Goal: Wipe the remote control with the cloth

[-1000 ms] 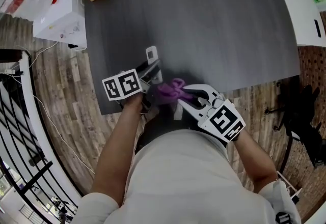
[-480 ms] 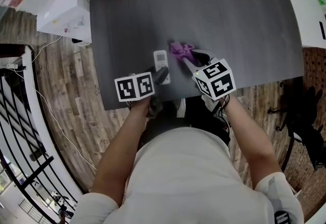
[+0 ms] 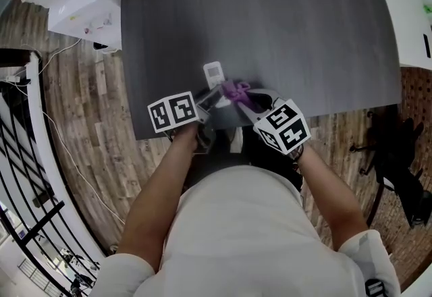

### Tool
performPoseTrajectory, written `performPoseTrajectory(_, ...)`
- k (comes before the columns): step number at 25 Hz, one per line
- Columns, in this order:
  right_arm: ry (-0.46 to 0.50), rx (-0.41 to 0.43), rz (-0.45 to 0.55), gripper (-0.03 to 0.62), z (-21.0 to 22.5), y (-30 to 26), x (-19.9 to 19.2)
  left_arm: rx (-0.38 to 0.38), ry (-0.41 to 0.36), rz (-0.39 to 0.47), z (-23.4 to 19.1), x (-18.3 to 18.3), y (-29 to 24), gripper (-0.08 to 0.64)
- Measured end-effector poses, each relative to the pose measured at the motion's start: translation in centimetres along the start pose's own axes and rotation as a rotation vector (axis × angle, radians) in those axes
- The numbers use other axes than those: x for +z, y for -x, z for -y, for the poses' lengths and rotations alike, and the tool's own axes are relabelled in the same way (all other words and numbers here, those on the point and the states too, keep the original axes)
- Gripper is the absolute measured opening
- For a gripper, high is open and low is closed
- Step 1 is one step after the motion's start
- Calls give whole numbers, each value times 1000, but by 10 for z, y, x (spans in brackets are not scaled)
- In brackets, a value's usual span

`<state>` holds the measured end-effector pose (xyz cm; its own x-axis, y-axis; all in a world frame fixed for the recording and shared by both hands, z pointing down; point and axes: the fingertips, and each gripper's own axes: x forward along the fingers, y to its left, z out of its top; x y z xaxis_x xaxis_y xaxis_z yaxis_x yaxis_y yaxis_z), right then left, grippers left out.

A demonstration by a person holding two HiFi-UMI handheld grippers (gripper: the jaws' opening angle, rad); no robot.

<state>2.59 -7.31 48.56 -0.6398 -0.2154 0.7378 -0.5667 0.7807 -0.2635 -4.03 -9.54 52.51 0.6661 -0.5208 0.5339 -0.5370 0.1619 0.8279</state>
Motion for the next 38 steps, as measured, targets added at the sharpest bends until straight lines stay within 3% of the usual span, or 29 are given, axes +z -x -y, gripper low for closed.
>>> performPoseTrajectory(7, 34, 206, -79, 100, -49, 20, -45, 0, -23, -18, 0, -5, -4, 242)
performPoseTrajectory(10, 34, 173, -72, 100, -28, 29, -35, 3, -31, -6, 0, -6, 0, 242)
performPoseTrajectory(13, 77, 55, -59, 100, 14, 34, -2, 34, -88, 46, -3, -2, 16, 242)
performPoseTrajectory(16, 209, -99, -59, 100, 48, 24, 40, 78, -247, 75, -5, -3, 37, 239)
performPoseTrajectory(18, 367, -169, -63, 100, 46, 12, 69, 97, -325, 76, -7, -9, 51, 232)
performPoseTrajectory(22, 690, -165, -43, 100, -12, -30, 116, 105, -296, 100, -23, -17, 78, 215)
performPoseTrajectory(24, 746, -152, -32, 100, -35, -46, 126, 112, -270, 100, -31, -21, 90, 206)
performPoseTrajectory(26, 642, -147, -9, 100, -35, -44, 129, 123, -290, 87, -33, -26, 98, 195)
performPoseTrajectory(30, 368, -172, -52, 100, 15, -18, 101, 110, -444, 57, -18, -24, 86, 192)
performPoseTrajectory(34, 228, -195, -163, 100, 45, -16, 45, 40, -427, 60, -9, 8, 51, 192)
performPoseTrajectory(38, 149, -158, -147, 100, 28, -23, 27, 5, -412, 11, -1, 34, 20, 192)
